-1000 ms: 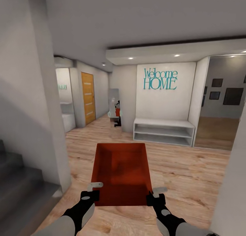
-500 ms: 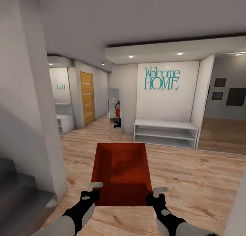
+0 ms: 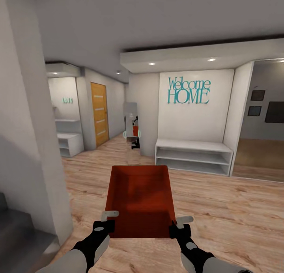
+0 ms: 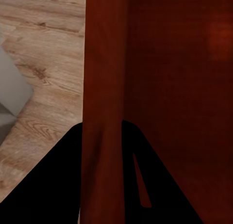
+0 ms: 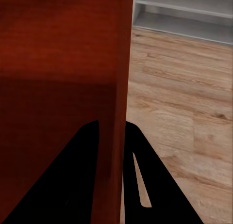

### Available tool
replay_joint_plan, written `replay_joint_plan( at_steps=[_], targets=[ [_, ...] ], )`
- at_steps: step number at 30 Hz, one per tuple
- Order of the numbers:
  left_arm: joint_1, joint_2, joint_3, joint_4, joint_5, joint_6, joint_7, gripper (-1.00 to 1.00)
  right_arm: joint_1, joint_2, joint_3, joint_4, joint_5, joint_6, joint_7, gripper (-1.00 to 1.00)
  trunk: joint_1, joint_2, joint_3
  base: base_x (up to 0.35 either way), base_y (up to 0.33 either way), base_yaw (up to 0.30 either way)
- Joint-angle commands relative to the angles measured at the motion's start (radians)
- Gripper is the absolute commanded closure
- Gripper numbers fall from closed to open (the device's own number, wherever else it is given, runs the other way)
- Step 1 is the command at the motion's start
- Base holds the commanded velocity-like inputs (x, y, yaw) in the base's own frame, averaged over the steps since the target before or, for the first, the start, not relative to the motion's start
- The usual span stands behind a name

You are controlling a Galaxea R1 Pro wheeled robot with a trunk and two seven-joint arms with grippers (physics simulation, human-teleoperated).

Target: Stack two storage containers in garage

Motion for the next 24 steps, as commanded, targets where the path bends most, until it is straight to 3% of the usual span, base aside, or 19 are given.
replay_joint_plan(
  at_steps=[1, 24],
  targets=[
    [-0.001, 0.014, 0.016, 0.002, 0.012, 0.004, 0.012, 1.00, -0.001, 0.000, -0.004, -0.002, -0.013, -0.008, -0.004, 1.00, 0.001, -0.001, -0.001, 0.323, 0.000, 0.000],
    [-0.001, 0.014, 0.016, 0.002, 0.012, 0.004, 0.012, 1.00, -0.001, 0.000, -0.004, -0.002, -0.013, -0.007, -0.004, 1.00, 0.001, -0.001, -0.001, 0.323, 0.000, 0.000]
  ],
)
